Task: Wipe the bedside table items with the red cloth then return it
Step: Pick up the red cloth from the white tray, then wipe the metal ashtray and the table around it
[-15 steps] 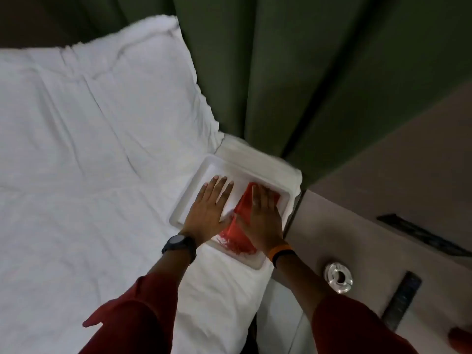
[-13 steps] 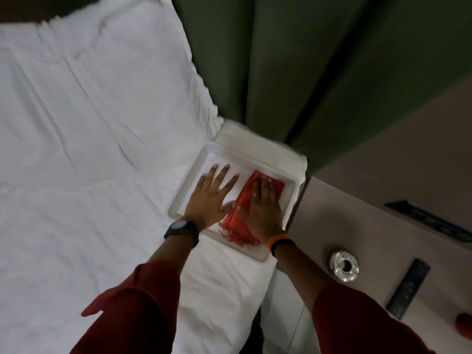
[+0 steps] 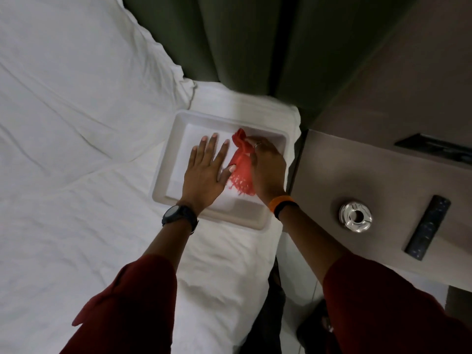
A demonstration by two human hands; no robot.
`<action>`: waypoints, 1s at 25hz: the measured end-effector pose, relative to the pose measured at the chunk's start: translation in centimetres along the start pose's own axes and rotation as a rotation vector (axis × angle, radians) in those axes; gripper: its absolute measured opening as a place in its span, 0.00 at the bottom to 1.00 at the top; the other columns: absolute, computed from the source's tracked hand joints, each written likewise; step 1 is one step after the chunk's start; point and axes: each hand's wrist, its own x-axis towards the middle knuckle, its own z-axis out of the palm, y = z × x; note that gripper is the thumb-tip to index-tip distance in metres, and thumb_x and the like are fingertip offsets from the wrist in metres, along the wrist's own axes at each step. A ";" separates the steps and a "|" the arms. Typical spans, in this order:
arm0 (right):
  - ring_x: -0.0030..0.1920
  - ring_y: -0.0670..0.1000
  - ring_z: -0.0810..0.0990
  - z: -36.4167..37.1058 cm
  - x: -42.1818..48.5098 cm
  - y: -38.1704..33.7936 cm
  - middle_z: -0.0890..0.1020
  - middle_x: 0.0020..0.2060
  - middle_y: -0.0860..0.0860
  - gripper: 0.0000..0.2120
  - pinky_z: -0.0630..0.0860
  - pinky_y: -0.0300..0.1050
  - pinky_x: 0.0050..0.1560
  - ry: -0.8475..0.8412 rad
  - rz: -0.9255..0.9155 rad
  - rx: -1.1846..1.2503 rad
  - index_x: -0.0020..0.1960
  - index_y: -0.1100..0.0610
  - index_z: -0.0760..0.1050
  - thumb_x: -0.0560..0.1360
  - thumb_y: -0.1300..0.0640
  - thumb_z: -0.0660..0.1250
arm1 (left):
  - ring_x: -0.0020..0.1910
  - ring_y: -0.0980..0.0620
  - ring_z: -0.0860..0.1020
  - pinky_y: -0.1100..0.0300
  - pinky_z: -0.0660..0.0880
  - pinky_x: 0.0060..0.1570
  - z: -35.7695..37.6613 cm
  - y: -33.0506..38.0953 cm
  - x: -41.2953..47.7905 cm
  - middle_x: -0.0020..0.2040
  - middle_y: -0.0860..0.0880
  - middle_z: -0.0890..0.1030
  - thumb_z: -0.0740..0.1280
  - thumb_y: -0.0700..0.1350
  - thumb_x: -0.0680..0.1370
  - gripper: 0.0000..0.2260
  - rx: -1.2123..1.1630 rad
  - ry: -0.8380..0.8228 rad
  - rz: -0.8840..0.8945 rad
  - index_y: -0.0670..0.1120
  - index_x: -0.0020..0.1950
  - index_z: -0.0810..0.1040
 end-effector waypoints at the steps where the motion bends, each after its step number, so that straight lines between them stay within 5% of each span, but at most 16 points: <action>1: 0.60 0.54 0.83 -1.8 0.0 -0.1 0.85 0.58 0.55 0.16 0.76 0.46 0.67 0.047 0.009 0.072 0.64 0.58 0.79 0.83 0.54 0.59 | 0.83 0.43 0.48 0.41 0.52 0.81 -0.6 1.1 0.1 0.84 0.44 0.51 0.45 0.62 0.82 0.30 -0.009 0.035 0.010 0.51 0.82 0.50; 6: 0.61 0.34 0.76 -13.7 -3.0 4.5 0.79 0.63 0.44 0.16 0.72 0.26 0.64 0.191 0.059 0.211 0.66 0.53 0.77 0.79 0.59 0.69 | 0.83 0.44 0.49 0.45 0.50 0.82 -2.3 10.7 0.8 0.84 0.44 0.53 0.47 0.65 0.83 0.33 -0.074 0.216 0.181 0.48 0.82 0.51; 12: 0.65 0.54 0.78 -23.7 -10.5 19.1 0.79 0.64 0.53 0.17 0.76 0.43 0.67 -0.008 0.380 0.177 0.69 0.60 0.72 0.81 0.63 0.65 | 0.83 0.43 0.50 0.43 0.56 0.81 4.7 25.0 0.0 0.83 0.43 0.55 0.56 0.63 0.82 0.35 -0.203 0.097 0.364 0.43 0.81 0.54; 16: 0.64 0.51 0.78 -24.1 -14.4 28.9 0.79 0.63 0.52 0.17 0.76 0.53 0.69 -0.058 0.473 0.171 0.69 0.60 0.72 0.81 0.62 0.64 | 0.82 0.39 0.54 0.45 0.58 0.81 14.0 29.0 0.1 0.81 0.39 0.59 0.64 0.52 0.81 0.32 -0.230 -0.064 0.411 0.37 0.79 0.59; 19: 0.65 0.41 0.76 -21.0 -16.4 33.8 0.75 0.68 0.42 0.20 0.76 0.45 0.67 -0.066 0.403 0.184 0.73 0.49 0.67 0.82 0.49 0.60 | 0.82 0.40 0.55 0.45 0.59 0.80 20.9 29.3 1.3 0.82 0.39 0.58 0.65 0.50 0.77 0.35 -0.076 -0.219 0.490 0.38 0.79 0.58; 23: 0.82 0.54 0.49 -13.6 -18.1 37.4 0.50 0.82 0.53 0.30 0.51 0.61 0.81 -0.292 0.347 -0.215 0.81 0.52 0.47 0.84 0.45 0.53 | 0.78 0.40 0.64 0.44 0.65 0.76 26.3 30.3 3.2 0.79 0.40 0.65 0.70 0.57 0.74 0.40 -0.069 -0.350 0.504 0.40 0.79 0.61; 25: 0.82 0.54 0.47 -11.7 -17.1 38.2 0.51 0.82 0.53 0.30 0.47 0.61 0.81 -0.227 0.303 -0.303 0.81 0.54 0.48 0.84 0.47 0.54 | 0.74 0.38 0.69 0.43 0.68 0.73 27.2 30.7 3.6 0.75 0.39 0.71 0.70 0.56 0.72 0.38 -0.135 -0.319 0.479 0.38 0.77 0.65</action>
